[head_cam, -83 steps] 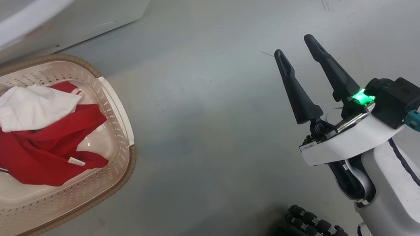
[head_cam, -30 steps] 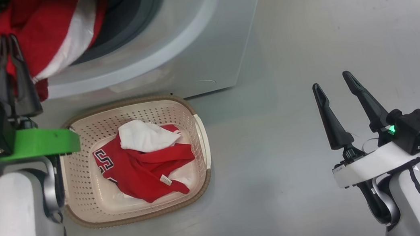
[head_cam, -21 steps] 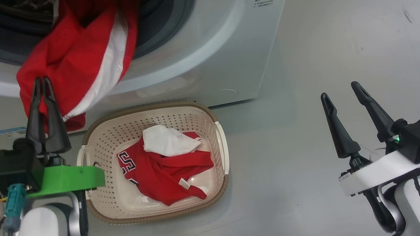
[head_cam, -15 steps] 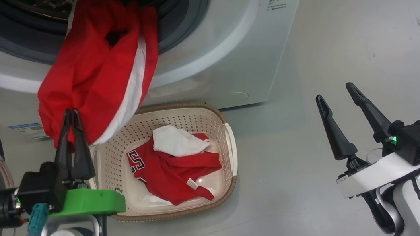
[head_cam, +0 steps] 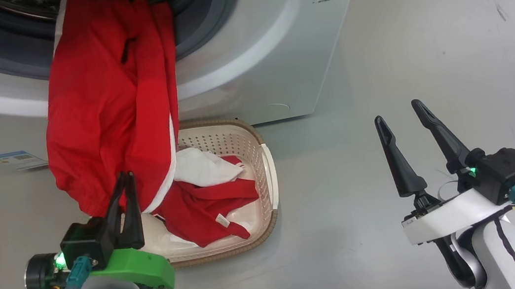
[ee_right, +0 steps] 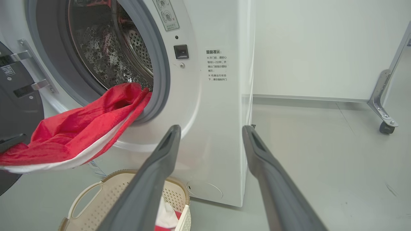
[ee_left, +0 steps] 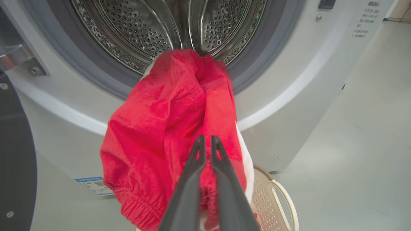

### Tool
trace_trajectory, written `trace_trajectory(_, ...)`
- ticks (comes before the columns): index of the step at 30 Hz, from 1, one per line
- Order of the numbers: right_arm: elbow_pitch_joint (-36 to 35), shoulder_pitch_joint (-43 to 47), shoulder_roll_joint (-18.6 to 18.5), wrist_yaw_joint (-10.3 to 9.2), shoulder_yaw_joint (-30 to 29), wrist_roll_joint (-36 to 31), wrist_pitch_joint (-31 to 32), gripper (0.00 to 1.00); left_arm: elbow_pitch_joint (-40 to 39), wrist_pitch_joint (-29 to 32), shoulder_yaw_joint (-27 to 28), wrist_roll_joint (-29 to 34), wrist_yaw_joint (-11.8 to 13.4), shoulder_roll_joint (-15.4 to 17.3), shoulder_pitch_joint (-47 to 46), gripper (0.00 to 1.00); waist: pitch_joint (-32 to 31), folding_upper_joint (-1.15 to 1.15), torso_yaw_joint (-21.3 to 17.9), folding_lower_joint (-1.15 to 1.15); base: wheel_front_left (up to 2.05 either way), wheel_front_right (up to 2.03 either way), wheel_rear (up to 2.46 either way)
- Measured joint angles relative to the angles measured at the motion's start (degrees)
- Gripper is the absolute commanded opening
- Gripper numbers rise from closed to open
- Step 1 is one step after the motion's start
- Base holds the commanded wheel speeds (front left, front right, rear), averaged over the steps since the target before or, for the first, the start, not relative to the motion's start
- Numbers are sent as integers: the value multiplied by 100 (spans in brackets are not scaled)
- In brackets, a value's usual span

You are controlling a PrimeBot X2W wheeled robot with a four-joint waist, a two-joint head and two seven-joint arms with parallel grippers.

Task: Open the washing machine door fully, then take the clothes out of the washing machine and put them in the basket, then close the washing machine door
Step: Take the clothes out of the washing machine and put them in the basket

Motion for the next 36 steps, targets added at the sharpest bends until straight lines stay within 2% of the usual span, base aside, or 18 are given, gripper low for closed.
trace_trajectory(12,-83,-213,104,7,131,71,0,100,1089,528,-186,-13,-264,65,-490,0,435,0,-479,0,0,0,0)
trace_trajectory(19,-58,-397,176,8,171,182,0,100,2007,838,-40,-43,-356,254,-953,0,724,0,-909,0,0,0,0)
trace_trajectory(27,55,-500,202,9,207,287,0,100,2773,1022,30,-223,-465,260,-1386,0,936,0,-1325,0,0,0,0)
trace_trajectory(28,65,-505,207,9,205,297,-1,100,2872,1055,43,-240,-475,260,-1424,13,956,0,-1370,0,0,0,0)
trace_trajectory(29,78,-506,209,10,205,324,-1,100,2951,1057,56,-252,-476,259,-1454,44,976,0,-1410,0,0,0,0)
trace_trajectory(30,98,-508,213,10,203,341,-1,100,3026,1059,64,-265,-477,259,-1490,64,994,0,-1447,0,0,0,0)
trace_trajectory(31,115,-508,218,9,186,343,-1,100,3105,1085,57,-272,-478,256,-1536,100,1011,0,-1478,0,0,0,0)
trace_trajectory(36,141,-516,220,9,147,382,-1,100,3392,1092,125,-319,-483,233,-1720,100,1067,0,-1536,0,0,0,0)
